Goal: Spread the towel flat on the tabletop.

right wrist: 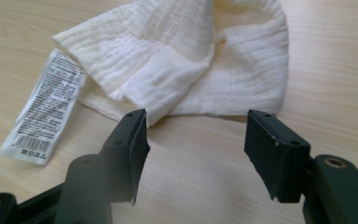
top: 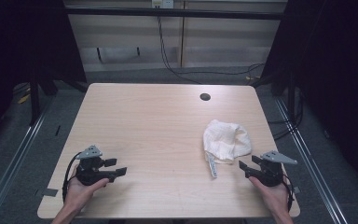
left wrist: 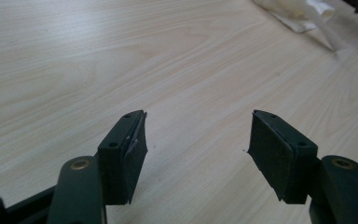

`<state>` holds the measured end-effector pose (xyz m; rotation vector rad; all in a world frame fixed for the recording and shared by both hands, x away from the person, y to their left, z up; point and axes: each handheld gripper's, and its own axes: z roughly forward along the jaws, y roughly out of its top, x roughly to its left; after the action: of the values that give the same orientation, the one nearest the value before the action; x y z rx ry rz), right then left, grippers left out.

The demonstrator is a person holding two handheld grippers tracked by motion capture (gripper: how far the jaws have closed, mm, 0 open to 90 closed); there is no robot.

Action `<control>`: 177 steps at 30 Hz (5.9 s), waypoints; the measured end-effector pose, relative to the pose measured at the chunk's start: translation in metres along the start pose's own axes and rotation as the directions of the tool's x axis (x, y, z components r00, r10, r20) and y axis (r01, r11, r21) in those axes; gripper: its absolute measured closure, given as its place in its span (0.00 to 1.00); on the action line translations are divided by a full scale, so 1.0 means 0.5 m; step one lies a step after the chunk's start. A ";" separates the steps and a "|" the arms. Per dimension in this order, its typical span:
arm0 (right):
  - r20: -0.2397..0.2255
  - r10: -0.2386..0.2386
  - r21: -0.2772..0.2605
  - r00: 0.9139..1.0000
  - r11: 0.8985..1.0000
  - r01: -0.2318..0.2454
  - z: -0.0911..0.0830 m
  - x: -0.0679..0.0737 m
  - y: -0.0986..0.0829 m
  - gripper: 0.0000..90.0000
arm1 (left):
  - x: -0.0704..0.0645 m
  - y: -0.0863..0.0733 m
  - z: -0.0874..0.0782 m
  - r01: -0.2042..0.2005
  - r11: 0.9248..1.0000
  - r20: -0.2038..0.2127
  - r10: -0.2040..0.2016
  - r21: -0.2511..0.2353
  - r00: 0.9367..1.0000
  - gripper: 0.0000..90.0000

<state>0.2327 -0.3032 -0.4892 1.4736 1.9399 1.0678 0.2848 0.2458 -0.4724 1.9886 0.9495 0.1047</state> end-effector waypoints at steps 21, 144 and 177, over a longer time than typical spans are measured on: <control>-0.203 -0.012 -0.061 0.979 0.998 -0.001 -0.015 0.013 0.019 0.41 | 0.005 -0.004 -0.010 0.041 0.999 -0.032 -0.041 -0.015 0.999 0.40; -0.514 -0.192 0.152 0.836 0.939 0.308 0.239 0.237 0.116 0.86 | -0.025 0.003 0.012 -0.083 0.997 -0.038 0.083 -0.009 0.996 0.63; -0.508 -0.230 0.126 0.830 0.934 0.336 0.108 0.266 0.086 0.50 | -0.116 0.063 0.137 -0.146 0.984 0.153 0.129 0.106 0.980 0.44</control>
<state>0.2577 -0.1560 -0.4750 1.0154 2.6007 1.2037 0.2910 0.1509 -0.4727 2.1381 0.7384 -0.0190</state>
